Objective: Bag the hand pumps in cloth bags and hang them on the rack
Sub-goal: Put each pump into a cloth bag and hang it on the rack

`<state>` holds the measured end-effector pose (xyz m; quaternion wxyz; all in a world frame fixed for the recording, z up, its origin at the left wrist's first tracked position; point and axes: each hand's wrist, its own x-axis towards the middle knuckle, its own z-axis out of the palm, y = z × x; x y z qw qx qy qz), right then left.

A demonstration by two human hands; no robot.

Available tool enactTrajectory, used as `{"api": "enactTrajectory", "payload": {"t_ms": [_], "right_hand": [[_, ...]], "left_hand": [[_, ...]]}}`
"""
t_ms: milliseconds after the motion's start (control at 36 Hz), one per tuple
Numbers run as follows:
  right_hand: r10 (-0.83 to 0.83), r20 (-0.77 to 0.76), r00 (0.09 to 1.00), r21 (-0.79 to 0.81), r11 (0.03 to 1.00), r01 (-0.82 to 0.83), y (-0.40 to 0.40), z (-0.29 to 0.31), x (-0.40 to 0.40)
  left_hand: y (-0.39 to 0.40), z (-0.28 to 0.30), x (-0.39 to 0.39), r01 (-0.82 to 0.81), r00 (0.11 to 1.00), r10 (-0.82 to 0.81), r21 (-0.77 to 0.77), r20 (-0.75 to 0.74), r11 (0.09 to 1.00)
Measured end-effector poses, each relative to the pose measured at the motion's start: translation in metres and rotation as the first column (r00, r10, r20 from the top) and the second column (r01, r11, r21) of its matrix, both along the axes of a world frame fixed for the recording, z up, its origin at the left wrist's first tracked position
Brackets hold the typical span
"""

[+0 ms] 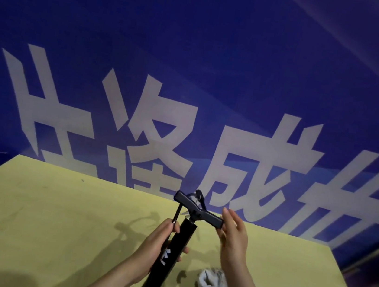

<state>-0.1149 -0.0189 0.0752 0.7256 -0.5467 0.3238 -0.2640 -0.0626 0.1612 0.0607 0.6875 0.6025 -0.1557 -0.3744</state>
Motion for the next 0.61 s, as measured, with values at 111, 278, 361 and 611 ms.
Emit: {"api": "enactTrajectory", "payload": {"t_ms": [111,278,361,611], "right_hand": [[-0.013,-0.197,0.98,-0.345,0.937,-0.057,-0.018,0.016,0.003],[0.344,-0.681,0.646,-0.192,0.769,-0.61,-0.005,0.045,0.031],[0.512,-0.601,0.614,0.015,0.775,-0.631,0.001,0.042,0.038],[0.476,-0.491,0.73,-0.073,0.812,-0.579,0.023,0.024,0.048]], "left_hand": [[0.001,-0.011,0.003,0.026,0.996,-0.033,0.084,0.086,0.996],[-0.007,-0.018,-0.002,0.068,0.972,-0.101,0.155,0.214,0.986],[-0.008,-0.02,-0.003,0.087,0.97,-0.123,0.176,0.208,0.981],[-0.003,-0.033,0.003,0.17,0.985,-0.156,0.22,-0.079,0.961]]}}
